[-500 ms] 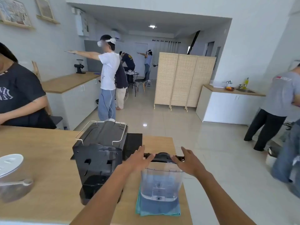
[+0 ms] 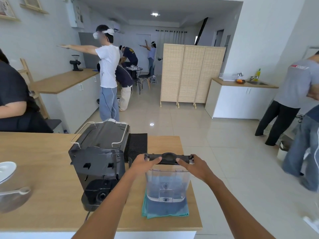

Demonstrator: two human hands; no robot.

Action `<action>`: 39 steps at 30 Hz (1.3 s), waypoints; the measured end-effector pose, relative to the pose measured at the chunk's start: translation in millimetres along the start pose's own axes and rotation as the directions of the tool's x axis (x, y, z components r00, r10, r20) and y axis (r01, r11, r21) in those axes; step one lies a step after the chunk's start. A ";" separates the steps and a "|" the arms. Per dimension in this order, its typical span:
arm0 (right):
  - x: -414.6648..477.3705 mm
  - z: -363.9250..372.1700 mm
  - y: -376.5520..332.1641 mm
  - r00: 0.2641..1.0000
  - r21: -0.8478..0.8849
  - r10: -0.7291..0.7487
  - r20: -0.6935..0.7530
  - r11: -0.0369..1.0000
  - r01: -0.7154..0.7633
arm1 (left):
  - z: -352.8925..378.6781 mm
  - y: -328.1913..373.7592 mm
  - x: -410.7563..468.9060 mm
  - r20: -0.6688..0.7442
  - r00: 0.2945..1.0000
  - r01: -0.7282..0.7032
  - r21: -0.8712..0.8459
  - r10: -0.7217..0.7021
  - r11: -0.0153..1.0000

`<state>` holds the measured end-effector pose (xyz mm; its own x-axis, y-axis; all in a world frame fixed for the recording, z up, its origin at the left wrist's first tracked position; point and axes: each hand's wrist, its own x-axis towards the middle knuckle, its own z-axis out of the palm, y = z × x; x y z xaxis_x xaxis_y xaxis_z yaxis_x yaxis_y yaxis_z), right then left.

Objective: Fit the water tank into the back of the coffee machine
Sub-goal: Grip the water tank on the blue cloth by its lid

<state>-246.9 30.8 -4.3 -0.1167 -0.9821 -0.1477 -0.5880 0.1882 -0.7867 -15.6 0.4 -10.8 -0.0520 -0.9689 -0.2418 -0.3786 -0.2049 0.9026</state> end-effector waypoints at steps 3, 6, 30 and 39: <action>-0.3 3.3 3.6 1.000 0.067 -0.002 -0.011 0.998 0.003 | -1.0 -7.3 -0.9 -0.009 1.000 -0.024 -0.071 0.023 0.997; -2.9 3.1 4.7 0.998 0.126 -0.036 -0.050 0.991 0.042 | -0.4 -10.3 0.4 -0.069 0.997 -0.045 -0.097 0.038 0.994; 19.9 7.1 -0.8 0.994 0.125 0.007 -0.111 0.992 0.007 | 0.5 -2.6 -0.3 -0.348 0.902 -0.335 -0.188 0.256 0.923; 20.0 15.7 -7.3 0.967 0.219 0.103 -0.234 0.974 -0.050 | 8.7 -3.2 -6.6 -0.377 0.886 -0.384 -0.276 0.269 0.881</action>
<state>-232.3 9.7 -10.9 -0.3602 -0.9291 -0.0835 -0.3915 0.2318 -0.8905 -22.1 8.7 -15.2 0.2007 -0.9661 0.1625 -0.0584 0.1538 0.9864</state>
